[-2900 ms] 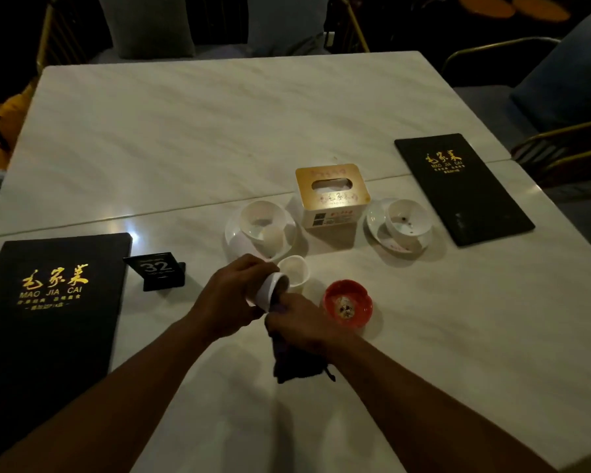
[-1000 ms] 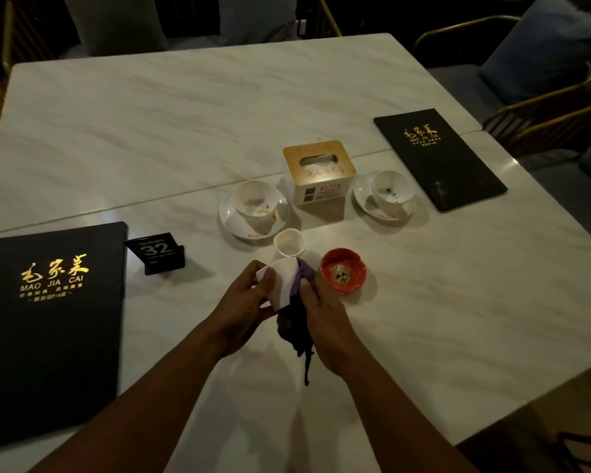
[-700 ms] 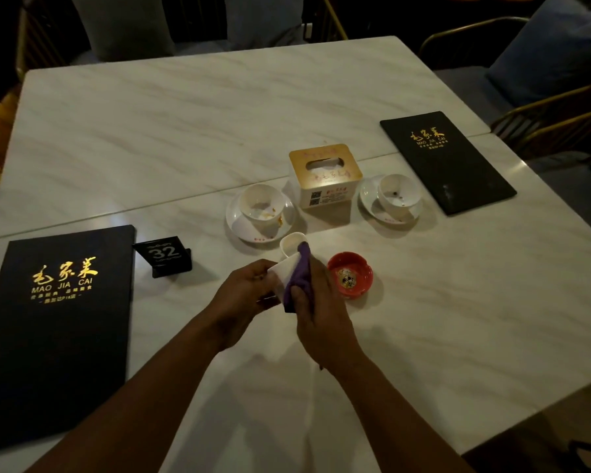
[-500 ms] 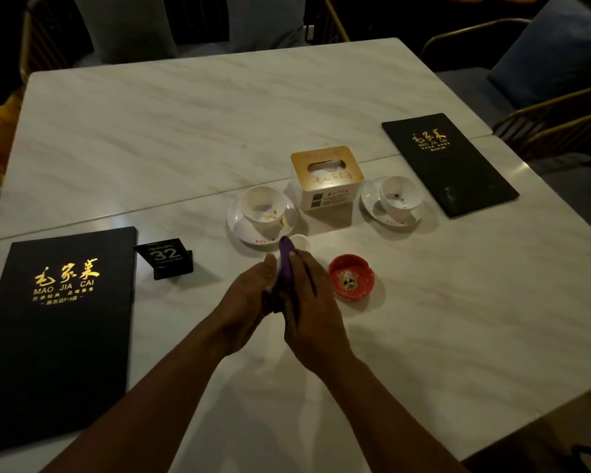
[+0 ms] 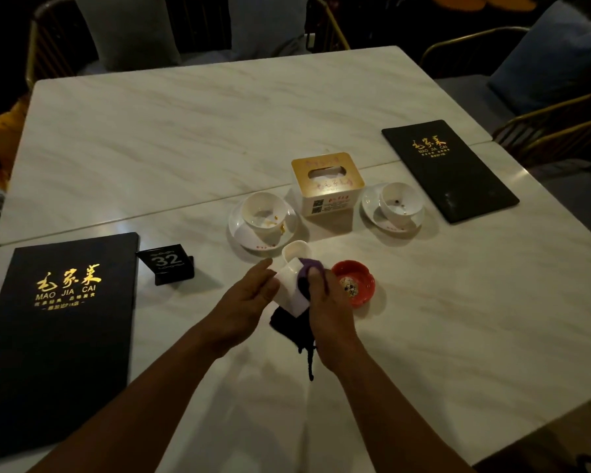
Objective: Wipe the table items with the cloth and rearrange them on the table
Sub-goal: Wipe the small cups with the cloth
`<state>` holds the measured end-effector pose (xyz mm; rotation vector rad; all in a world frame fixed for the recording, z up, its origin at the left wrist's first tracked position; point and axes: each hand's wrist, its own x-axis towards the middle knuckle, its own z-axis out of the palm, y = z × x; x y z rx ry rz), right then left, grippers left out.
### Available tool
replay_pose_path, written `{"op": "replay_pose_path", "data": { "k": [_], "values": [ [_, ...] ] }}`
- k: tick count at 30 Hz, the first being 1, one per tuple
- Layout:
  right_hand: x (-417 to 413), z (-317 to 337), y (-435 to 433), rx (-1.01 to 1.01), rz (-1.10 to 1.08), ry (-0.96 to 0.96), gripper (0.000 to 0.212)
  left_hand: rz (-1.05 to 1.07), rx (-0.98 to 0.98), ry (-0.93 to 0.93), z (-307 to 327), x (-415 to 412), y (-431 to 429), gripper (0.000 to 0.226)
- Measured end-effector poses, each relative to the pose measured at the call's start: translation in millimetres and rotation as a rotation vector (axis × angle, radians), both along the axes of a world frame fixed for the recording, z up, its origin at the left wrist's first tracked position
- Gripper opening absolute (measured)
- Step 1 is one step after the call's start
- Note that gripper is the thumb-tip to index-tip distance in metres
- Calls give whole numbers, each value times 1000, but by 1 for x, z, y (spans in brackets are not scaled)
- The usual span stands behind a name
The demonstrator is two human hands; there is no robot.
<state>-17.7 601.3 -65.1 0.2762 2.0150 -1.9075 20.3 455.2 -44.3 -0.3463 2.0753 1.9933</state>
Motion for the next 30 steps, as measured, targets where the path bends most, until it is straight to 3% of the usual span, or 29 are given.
{"op": "replay_pose_path", "data": {
  "k": [3,6,10,13,15,18,22,24,27,30],
  "values": [
    [-1,-2,6,64,74,220,35,10,57,-20,5,-2,-1,28],
    [6,1,11,206,213,557,38,82,222,-80,11,-5,5,38],
    [16,-7,12,396,360,746,56,150,162,-30,13,-4,12,32],
    [11,-4,10,470,320,796,53,94,150,49,15,1,15,34],
    [5,7,5,368,263,691,44,100,134,106,13,3,16,37],
    [-6,23,-1,135,141,249,30,98,37,213,5,7,16,39],
    [-20,28,1,-10,106,-240,34,88,-116,302,0,10,16,20],
    [-22,26,4,-13,122,-321,36,51,-187,342,-8,11,13,14],
    [-18,22,7,-76,133,-384,35,39,-270,360,-18,13,7,22],
    [-11,10,10,-191,157,-480,37,63,-517,415,-27,11,-2,18]
  ]
}}
